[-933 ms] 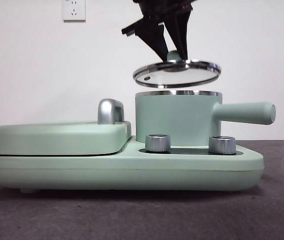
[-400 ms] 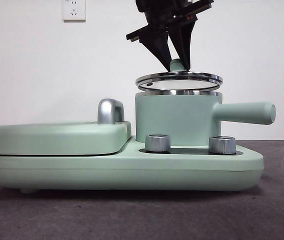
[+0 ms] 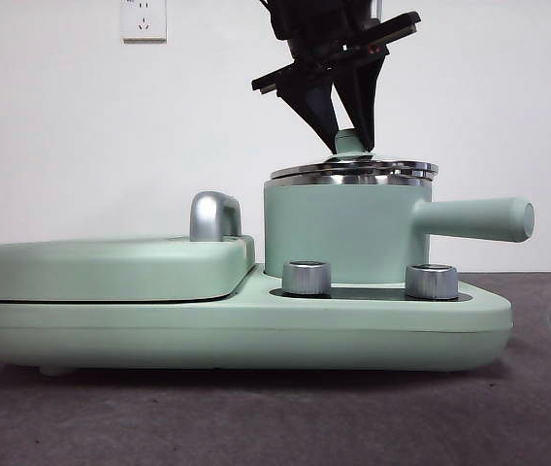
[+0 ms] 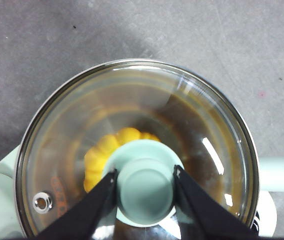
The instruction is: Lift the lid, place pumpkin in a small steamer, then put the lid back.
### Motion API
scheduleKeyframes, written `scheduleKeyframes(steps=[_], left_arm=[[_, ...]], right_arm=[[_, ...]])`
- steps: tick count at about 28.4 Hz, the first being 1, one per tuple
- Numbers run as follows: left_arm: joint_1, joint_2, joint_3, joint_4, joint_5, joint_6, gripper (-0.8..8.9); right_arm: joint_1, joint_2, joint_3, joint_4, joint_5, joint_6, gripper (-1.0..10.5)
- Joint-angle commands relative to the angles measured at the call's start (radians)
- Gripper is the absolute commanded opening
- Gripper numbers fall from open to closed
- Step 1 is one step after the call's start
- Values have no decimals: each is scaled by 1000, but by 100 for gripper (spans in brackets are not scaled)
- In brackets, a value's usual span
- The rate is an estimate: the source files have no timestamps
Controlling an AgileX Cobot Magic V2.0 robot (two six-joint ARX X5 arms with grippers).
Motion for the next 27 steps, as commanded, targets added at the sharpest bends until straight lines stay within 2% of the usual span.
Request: scheduleKeyframes(steps=[1,19,20,24,27], left_arm=[[-11,28,35,8,-25,20,14],[-21,46,35,-53,-27,19,30],[-21,46,35,-53,-27,2,63],[-20,46,35,-47,-27,-24,335],[-16,45,38,-34,-27,-37,420]], right_arm=[[9,0,7,16,4,14,545],[9,0,7,16,23,18,545],[9,0,7,17,26,18,545],[9,0,7,16,26,18,545],[9,0,7,16,26,18,545]])
